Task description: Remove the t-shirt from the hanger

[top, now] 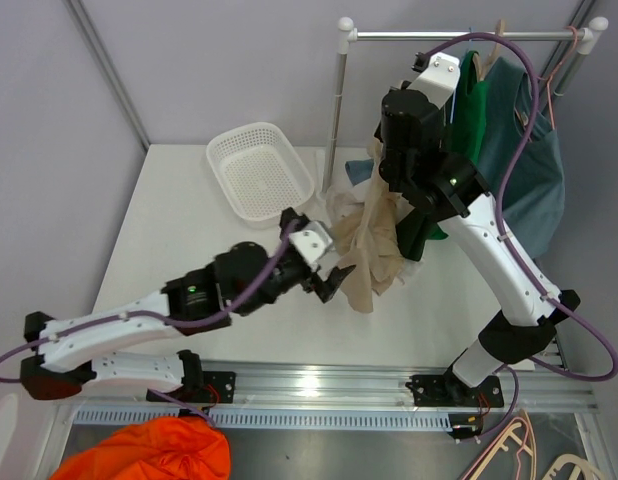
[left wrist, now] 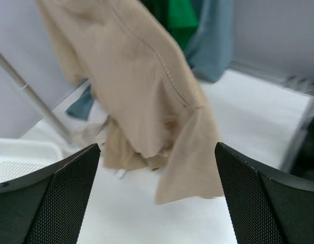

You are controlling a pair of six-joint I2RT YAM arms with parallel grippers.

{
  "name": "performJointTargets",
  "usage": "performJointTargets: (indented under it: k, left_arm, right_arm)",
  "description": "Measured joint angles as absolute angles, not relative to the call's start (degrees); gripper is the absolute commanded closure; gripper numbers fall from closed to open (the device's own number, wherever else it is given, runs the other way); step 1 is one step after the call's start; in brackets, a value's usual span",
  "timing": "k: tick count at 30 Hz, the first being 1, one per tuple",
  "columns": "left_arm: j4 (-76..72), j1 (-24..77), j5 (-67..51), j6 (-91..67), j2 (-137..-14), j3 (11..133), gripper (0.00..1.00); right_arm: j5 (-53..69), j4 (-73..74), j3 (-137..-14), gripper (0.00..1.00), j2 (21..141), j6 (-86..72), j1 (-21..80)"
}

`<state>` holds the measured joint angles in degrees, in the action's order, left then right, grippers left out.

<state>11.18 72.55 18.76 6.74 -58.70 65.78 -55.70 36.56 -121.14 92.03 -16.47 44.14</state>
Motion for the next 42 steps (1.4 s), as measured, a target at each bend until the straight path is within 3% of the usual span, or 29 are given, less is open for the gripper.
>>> performJointTargets:
  k: [5,10,22,26,32,33,36,37,42]
  left_arm:
    - [9.0,73.6,28.3,10.0,-67.2,65.3,0.00]
    - [7.1,73.6,31.9,10.7,-68.0,65.4,0.01]
    - [5.1,73.8,26.3,8.7,-65.0,64.4,0.01]
    - [4.8,73.8,24.9,7.5,-65.1,64.4,0.22]
    - [5.1,73.8,20.9,7.3,-69.9,65.0,0.25]
    - [5.2,73.8,20.5,7.2,-70.9,65.1,0.28]
    - [5.9,73.8,19.9,6.2,-72.6,65.1,0.70]
    - [6.1,73.8,19.7,6.1,-72.8,65.1,0.97]
    - [6.6,73.8,19.7,6.0,-72.6,65.3,0.99]
  right_arm:
    - [-55.0,36.6,-121.2,1.00,92.2,-17.5,44.2]
    - [-54.6,36.6,-121.6,1.00,92.7,-17.5,44.2]
    - [-54.5,36.6,-122.2,1.00,94.0,-17.3,44.2]
    - [-53.7,36.5,-122.2,1.00,94.4,-17.4,44.2]
    - [-53.0,36.5,-122.3,1.00,94.5,-17.5,44.2]
    - [-52.8,36.5,-122.3,1.00,94.5,-17.5,44.2]
    - [-52.5,36.6,-122.9,1.00,94.5,-17.5,44.2]
    - [-52.4,36.6,-123.2,1.00,94.5,-17.5,44.2]
    - [-52.5,36.3,-123.8,1.00,94.5,-16.9,44.2]
